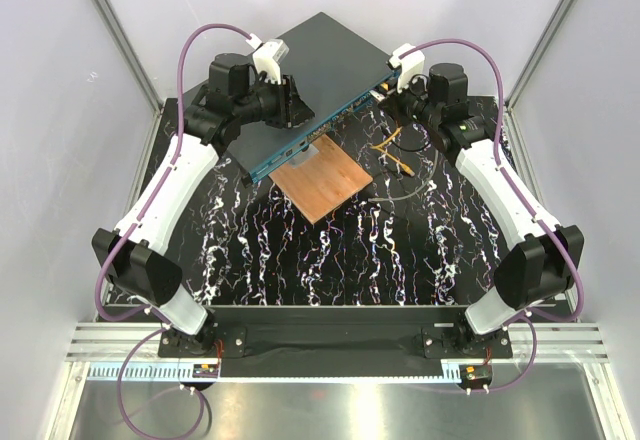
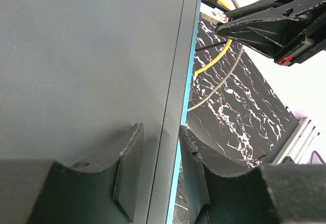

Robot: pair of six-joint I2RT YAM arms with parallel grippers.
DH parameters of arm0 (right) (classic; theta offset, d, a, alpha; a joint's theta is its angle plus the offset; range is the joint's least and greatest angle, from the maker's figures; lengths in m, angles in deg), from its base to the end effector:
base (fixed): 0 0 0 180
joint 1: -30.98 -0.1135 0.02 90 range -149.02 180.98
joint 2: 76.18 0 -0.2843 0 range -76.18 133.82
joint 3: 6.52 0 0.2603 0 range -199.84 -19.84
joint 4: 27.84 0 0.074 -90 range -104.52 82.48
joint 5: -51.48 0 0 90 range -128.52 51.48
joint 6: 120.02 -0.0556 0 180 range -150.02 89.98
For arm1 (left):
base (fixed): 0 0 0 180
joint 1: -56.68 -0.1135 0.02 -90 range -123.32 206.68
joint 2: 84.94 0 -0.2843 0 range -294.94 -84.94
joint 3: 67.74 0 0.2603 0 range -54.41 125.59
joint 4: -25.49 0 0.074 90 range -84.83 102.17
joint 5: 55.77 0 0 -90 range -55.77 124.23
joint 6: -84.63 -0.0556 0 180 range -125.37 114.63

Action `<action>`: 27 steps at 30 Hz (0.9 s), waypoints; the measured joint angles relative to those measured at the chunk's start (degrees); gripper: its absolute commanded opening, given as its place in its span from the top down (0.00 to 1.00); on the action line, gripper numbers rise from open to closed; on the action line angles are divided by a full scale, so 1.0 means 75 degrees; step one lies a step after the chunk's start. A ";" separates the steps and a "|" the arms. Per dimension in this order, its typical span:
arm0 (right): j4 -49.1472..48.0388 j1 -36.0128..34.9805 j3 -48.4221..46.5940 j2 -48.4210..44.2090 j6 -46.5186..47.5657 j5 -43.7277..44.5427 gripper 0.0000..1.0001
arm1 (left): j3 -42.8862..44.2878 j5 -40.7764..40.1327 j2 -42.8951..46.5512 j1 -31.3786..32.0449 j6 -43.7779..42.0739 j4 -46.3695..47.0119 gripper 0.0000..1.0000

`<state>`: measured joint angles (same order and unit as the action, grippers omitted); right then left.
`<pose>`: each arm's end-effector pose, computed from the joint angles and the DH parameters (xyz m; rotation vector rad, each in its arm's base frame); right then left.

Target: Insert the plug into the switch port

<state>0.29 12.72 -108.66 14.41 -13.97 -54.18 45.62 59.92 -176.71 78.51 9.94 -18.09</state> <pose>0.3753 0.1396 0.4135 -0.7264 1.7106 0.2808 0.3493 -0.1659 0.4470 0.4190 1.9705 -0.8582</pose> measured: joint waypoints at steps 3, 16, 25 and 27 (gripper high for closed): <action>-0.0006 0.0000 0.0003 -0.0012 0.0003 0.0000 1.00 | 0.0000 0.0000 0.0000 0.0000 0.0000 0.0000 0.60; -0.0187 0.0009 0.0140 -0.0032 0.0061 -0.0076 1.00 | 0.0000 0.0003 0.0000 0.0000 -0.0009 -0.0003 0.60; -0.0504 0.0119 0.0434 -0.0105 0.0245 -0.0449 1.00 | -0.0003 0.0003 0.0000 0.0000 -0.0006 0.0003 0.60; -0.0597 0.0157 0.0490 -0.0114 0.0256 -0.0577 1.00 | -0.0009 0.0003 0.0000 0.0000 -0.0006 0.0009 0.60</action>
<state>-4.19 13.90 -104.99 13.56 -12.05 -58.51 45.55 59.94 -176.71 78.51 9.90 -18.03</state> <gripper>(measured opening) 0.077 0.399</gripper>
